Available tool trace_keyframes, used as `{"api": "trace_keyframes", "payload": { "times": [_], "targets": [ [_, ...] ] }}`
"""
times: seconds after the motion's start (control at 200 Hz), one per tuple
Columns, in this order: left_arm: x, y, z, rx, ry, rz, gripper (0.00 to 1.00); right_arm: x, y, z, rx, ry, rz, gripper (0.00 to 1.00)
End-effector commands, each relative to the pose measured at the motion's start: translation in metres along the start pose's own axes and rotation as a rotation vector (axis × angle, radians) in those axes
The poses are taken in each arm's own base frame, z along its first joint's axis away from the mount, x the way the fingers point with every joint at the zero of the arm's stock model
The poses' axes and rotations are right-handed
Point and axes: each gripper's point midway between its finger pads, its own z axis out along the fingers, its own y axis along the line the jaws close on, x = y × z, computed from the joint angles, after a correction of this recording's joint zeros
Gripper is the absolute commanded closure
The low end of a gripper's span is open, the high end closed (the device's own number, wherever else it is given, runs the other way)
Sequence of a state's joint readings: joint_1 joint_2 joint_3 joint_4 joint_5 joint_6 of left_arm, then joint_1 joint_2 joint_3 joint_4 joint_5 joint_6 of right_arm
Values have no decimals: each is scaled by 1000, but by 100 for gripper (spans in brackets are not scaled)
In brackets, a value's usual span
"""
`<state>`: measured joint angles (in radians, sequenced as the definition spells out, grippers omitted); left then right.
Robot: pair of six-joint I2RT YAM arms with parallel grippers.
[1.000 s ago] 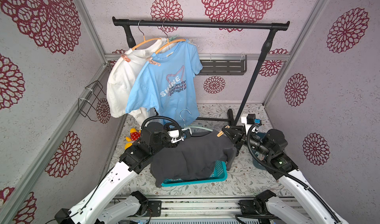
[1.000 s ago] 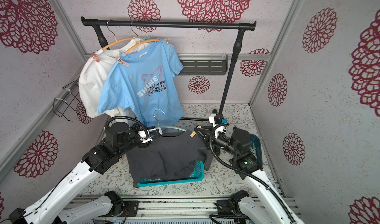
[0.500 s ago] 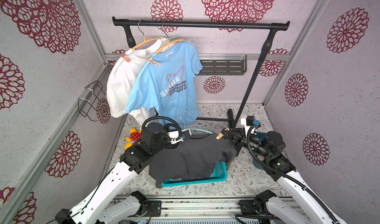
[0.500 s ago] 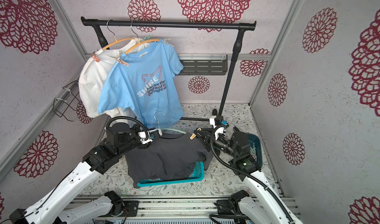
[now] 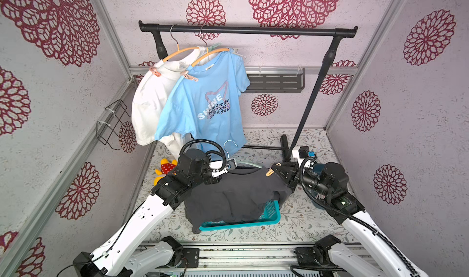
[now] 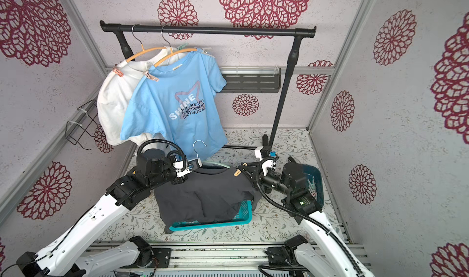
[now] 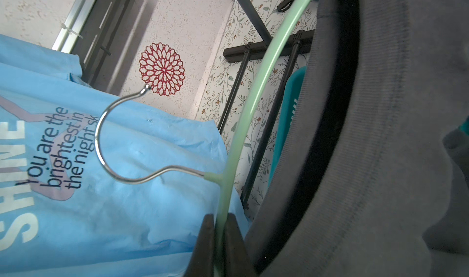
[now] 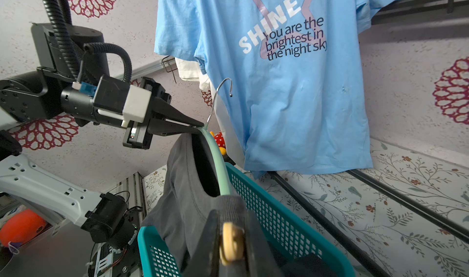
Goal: Use clothespins to secure the t-shirt on both sides of the hanger
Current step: Clamp the T-shirt on the hanger.
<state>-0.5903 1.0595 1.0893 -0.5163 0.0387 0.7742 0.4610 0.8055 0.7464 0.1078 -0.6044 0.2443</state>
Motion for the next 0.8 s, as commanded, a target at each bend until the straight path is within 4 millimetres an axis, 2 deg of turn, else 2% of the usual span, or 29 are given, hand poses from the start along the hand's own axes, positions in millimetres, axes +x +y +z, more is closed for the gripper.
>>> {"api": "trace_keyframes", "payload": {
  "times": [0.0,0.245,0.445,0.535,0.625,0.665,0.736,0.796],
  "targets": [
    [-37,38,-13,-106,-140,-74,100,21,9,5,-53,54,35,100],
    [-36,36,-13,-122,-168,-51,100,26,8,9,-55,65,67,100],
    [-30,26,-8,-100,-156,-5,100,13,0,3,35,48,46,100],
    [-26,24,-5,-102,-144,11,100,9,-2,2,53,38,48,89],
    [-18,20,-1,-91,-105,35,100,2,-6,1,84,21,44,86],
    [-14,17,3,-79,-82,46,100,-1,-7,1,93,19,39,81],
    [-8,10,9,-53,-55,69,100,-10,-7,0,105,8,25,67],
    [-3,4,15,-29,-33,87,100,-18,-5,-2,109,-2,13,47]
  ]
}}
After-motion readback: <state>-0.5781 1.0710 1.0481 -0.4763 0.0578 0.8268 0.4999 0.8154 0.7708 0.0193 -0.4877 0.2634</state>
